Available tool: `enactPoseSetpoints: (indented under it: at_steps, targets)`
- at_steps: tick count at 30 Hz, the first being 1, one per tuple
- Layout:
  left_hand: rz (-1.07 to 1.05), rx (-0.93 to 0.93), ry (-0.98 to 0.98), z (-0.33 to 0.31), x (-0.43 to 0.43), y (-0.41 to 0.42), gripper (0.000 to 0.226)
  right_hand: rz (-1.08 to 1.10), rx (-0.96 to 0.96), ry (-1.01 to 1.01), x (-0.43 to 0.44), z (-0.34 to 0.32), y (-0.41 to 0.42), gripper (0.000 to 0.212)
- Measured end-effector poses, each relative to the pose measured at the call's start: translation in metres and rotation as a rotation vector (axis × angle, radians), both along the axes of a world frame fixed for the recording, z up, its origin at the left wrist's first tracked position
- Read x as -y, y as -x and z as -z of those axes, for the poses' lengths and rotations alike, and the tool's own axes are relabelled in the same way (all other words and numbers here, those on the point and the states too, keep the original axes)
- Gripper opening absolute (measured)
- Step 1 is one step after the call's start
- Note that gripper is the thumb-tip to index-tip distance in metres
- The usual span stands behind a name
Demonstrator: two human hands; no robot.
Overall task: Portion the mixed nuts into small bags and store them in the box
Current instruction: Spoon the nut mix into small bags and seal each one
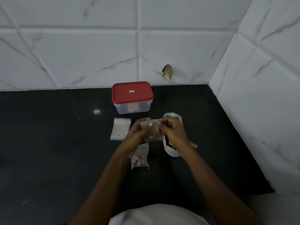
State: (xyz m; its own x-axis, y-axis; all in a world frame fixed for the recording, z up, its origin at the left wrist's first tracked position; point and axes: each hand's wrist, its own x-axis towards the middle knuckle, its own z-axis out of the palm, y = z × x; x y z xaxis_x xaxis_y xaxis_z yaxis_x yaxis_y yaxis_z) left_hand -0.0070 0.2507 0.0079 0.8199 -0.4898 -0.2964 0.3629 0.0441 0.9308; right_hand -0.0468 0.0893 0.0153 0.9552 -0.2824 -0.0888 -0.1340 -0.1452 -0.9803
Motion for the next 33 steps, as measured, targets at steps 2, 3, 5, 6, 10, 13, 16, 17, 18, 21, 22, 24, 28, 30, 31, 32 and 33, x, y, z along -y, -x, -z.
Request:
enactPoseSetpoints:
  at_steps: [2, 3, 5, 6, 10, 13, 16, 17, 18, 21, 22, 24, 28, 30, 31, 32, 33]
  targets:
    - [-0.003, 0.024, -0.013, 0.001, -0.003, 0.002, 0.046, -0.037, -0.025, -0.072, -0.002, -0.007, 0.0, 0.013]
    - [0.005, 0.03, -0.019, 0.001, -0.004, 0.004, 0.045, -0.053, -0.031, -0.103, -0.004, -0.009, 0.0, 0.012]
    - [0.014, 0.037, -0.004, 0.002, -0.004, 0.006, 0.039, -0.046, -0.028, -0.096, -0.007, -0.013, -0.001, 0.012]
    - [0.012, 0.031, 0.01, 0.003, -0.004, 0.006, 0.035, -0.023, -0.023, -0.042, -0.007, -0.013, -0.002, 0.011]
    - [-0.002, 0.066, -0.023, 0.004, -0.009, 0.005, 0.022, 0.045, 0.032, 0.331, -0.003, -0.014, 0.002, 0.007]
    - [-0.014, 0.127, -0.078, 0.002, -0.01, 0.004, 0.031, 0.067, 0.02, 0.353, -0.003, -0.008, 0.002, 0.009]
    - [-0.086, 0.139, -0.077, 0.003, -0.007, 0.008, 0.028, 0.02, -0.077, 0.12, -0.01, -0.004, 0.002, 0.006]
    - [-0.1, 0.138, -0.076, 0.004, -0.007, 0.009, 0.027, -0.011, -0.105, 0.107, -0.013, -0.003, 0.004, 0.005]
    - [-0.108, 0.138, -0.077, 0.005, -0.007, 0.009, 0.027, -0.029, -0.116, 0.107, -0.014, -0.002, 0.007, 0.005]
    - [-0.099, 0.142, -0.113, 0.007, -0.008, 0.012, 0.029, 0.0, -0.135, 0.088, -0.013, 0.001, 0.01, 0.013]
    - [-0.092, 0.136, -0.122, 0.008, -0.009, 0.012, 0.029, 0.01, -0.139, 0.085, -0.013, 0.001, 0.01, 0.014]
    - [-0.085, 0.118, -0.118, 0.01, -0.009, 0.014, 0.027, 0.023, -0.135, 0.097, -0.012, 0.001, 0.009, 0.014]
    - [-0.155, 0.086, -0.061, 0.009, -0.009, 0.014, 0.031, -0.004, -0.12, -0.012, -0.014, -0.001, 0.012, 0.017]
    - [-0.203, 0.065, -0.045, 0.008, -0.008, 0.014, 0.034, -0.053, -0.141, -0.065, -0.014, -0.001, 0.013, 0.029]
    - [-0.23, 0.041, -0.039, 0.009, -0.007, 0.014, 0.035, -0.067, -0.146, -0.077, -0.013, -0.001, 0.013, 0.033]
    - [-0.253, 0.009, -0.029, 0.01, -0.007, 0.014, 0.034, -0.069, -0.148, -0.072, -0.012, 0.0, 0.013, 0.036]
    - [-0.265, -0.024, -0.02, 0.012, -0.006, 0.013, 0.033, -0.066, -0.151, -0.053, -0.012, 0.0, 0.013, 0.035]
